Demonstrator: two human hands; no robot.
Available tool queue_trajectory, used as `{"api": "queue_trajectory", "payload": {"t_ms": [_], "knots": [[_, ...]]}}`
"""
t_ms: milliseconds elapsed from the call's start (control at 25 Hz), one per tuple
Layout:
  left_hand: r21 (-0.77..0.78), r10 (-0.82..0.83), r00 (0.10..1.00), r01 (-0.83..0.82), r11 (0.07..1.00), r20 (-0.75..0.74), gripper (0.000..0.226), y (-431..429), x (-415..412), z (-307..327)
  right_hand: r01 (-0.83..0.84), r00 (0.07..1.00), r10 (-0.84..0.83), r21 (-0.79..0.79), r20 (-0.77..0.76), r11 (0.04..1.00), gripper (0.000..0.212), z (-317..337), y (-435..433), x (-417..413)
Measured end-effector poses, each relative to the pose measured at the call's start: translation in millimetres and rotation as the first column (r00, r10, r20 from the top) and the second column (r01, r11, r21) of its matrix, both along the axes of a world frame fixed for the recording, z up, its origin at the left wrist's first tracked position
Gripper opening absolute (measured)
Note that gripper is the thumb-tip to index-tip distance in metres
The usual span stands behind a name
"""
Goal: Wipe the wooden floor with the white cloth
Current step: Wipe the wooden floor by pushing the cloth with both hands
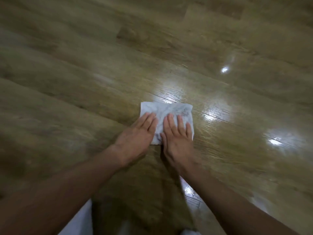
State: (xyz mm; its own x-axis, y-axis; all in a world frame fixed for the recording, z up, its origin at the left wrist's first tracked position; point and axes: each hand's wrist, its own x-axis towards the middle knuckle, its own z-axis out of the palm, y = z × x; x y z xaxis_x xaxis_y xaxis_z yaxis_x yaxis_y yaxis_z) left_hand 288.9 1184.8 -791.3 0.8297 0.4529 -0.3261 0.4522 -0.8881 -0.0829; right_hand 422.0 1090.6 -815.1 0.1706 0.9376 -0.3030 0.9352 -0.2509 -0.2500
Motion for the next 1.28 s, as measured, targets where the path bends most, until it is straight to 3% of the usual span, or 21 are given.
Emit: {"api": "queue_trajectory", "payload": {"t_ms": [120,280,360,480,600,680,840,960,1040,1160,1280], "knots": [[0.109,0.202,0.977,-0.194,0.975,-0.068,0.066,42,1,-4,-0.122,0.992,0.122,0.005,0.038,0.992,0.053,-10,74,8],[0.218,0.290,0.952,-0.264,0.939,-0.097,0.066,95,26,-25,-0.103,0.994,0.102,0.019,0.024,0.995,0.052,-13,147,16],[0.150,0.289,0.957,-0.290,0.945,0.028,0.061,84,18,-30,-0.101,0.995,0.101,0.053,0.001,0.993,0.051,-13,130,18],[-0.027,0.363,0.892,-0.370,0.929,0.270,0.057,22,-22,-38,-0.156,0.988,0.154,0.098,0.023,0.983,0.051,-9,52,0],[-0.103,0.311,0.896,-0.293,0.950,0.318,0.055,-43,-59,-44,-0.171,0.985,0.169,0.074,0.040,0.982,0.051,-5,-19,-31],[-0.062,0.270,0.901,-0.265,0.962,0.339,0.054,-51,-68,-48,-0.158,0.987,0.155,0.055,0.044,0.986,0.051,-6,-26,-41],[-0.004,0.426,0.878,-0.436,0.900,0.220,0.055,26,-70,-47,-0.217,0.976,0.214,0.070,0.042,0.974,0.052,-7,69,-49],[-0.006,0.516,0.853,-0.517,0.856,0.083,0.059,84,-76,-37,-0.251,0.968,0.251,-0.012,0.020,0.968,0.053,-4,138,-58],[-0.042,0.479,0.871,-0.478,0.877,0.104,0.062,78,-79,-30,-0.272,0.960,0.271,0.007,0.067,0.962,0.052,-6,123,-61],[-0.119,0.422,0.872,-0.405,0.907,0.249,0.050,13,-90,-28,-0.295,0.955,0.290,0.100,0.062,0.950,0.051,-7,36,-69],[-0.150,0.347,0.929,-0.328,0.932,0.125,0.051,-62,-103,-28,-0.316,0.949,0.313,0.089,0.043,0.945,0.054,-10,-29,-87]]}}
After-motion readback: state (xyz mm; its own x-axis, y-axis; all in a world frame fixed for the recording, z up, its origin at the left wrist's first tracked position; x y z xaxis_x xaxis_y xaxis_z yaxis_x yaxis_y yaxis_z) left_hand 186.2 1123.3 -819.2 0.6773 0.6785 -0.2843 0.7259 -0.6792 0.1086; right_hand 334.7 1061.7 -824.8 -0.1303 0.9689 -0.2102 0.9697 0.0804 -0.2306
